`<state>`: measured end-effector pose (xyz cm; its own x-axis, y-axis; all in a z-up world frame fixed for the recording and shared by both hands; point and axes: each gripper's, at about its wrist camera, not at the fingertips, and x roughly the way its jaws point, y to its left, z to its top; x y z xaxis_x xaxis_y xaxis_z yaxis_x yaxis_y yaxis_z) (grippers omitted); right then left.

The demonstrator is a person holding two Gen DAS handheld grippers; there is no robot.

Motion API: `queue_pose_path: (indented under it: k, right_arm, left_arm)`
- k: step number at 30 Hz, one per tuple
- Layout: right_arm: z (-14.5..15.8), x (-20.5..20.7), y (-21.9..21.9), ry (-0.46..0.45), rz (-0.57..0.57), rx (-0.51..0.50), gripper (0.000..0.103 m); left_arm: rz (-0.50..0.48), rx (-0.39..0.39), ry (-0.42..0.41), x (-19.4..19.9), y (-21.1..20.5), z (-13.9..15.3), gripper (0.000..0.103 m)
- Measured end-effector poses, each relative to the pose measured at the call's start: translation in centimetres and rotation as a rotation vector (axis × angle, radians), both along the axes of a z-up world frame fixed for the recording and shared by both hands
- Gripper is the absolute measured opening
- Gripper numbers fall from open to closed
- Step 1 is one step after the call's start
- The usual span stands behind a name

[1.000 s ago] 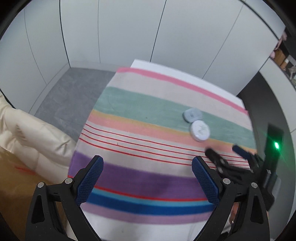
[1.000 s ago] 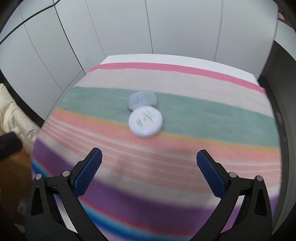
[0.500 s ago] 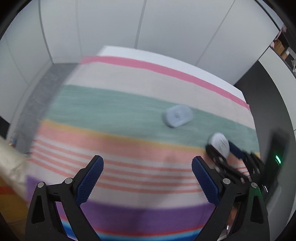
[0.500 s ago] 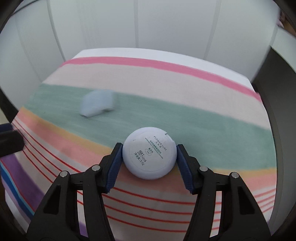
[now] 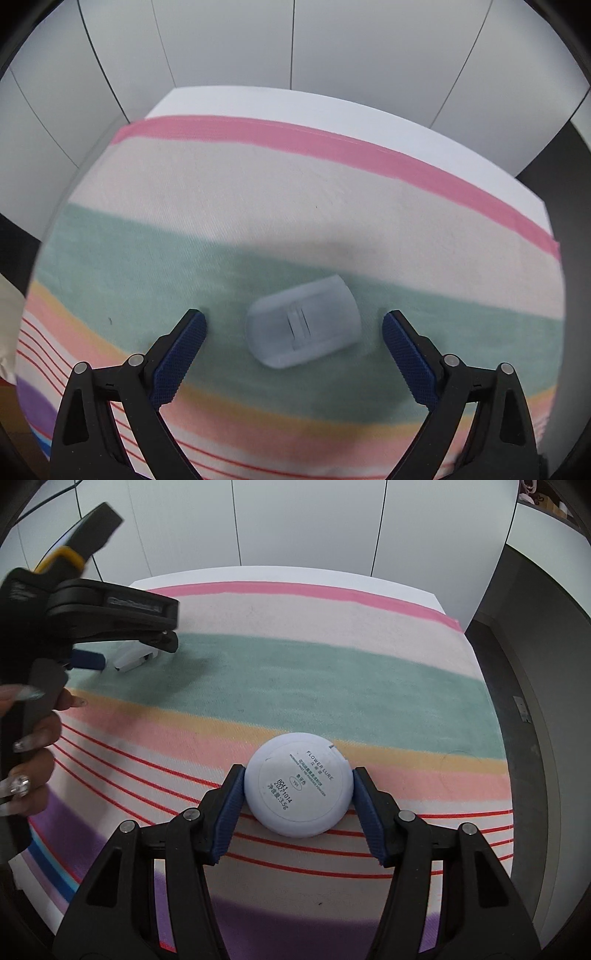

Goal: Organize objects
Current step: 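Grasp the white round compact with right tool while left tool grasps the frosted compact, then lift and carry both compacts with both tools over the cardboard box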

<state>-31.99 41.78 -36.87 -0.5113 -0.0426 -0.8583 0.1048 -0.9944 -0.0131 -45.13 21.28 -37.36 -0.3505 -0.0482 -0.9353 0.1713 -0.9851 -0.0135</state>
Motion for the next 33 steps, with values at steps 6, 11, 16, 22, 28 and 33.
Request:
queue_pose_path:
  k: [6,11,16,22,28,33]
  right_arm:
    - [-0.3,0.3,-0.4,-0.003,0.007,0.001,0.060]
    - [-0.3,0.2,-0.6,-0.019,0.005,0.004,0.060]
    - [0.2,0.1,-1.0,-0.036,-0.004,0.004,0.060]
    - [3.1,0.2,-1.6,-0.019,-0.001,-0.004,0.060]
    - [8.8,0.1,-2.4,0.030,0.007,-0.010,0.060]
    - [15.3,0.8,-3.4,0.088,0.015,-0.022,0.060]
  left_arm:
    - [-0.105,-0.073,0.056,1.1,1.8,0.7,0.059]
    - [-0.160,-0.097,0.056,2.6,2.1,0.7,0.059]
    - [-0.187,-0.091,0.021,4.4,1.2,1.3,0.059]
    - [-0.181,-0.079,0.019,6.0,-0.2,3.6,0.059]
    - [-0.168,-0.071,0.067,7.0,-1.7,9.1,0.059]
    - [-0.170,-0.074,0.132,8.5,-2.2,16.1,0.059]
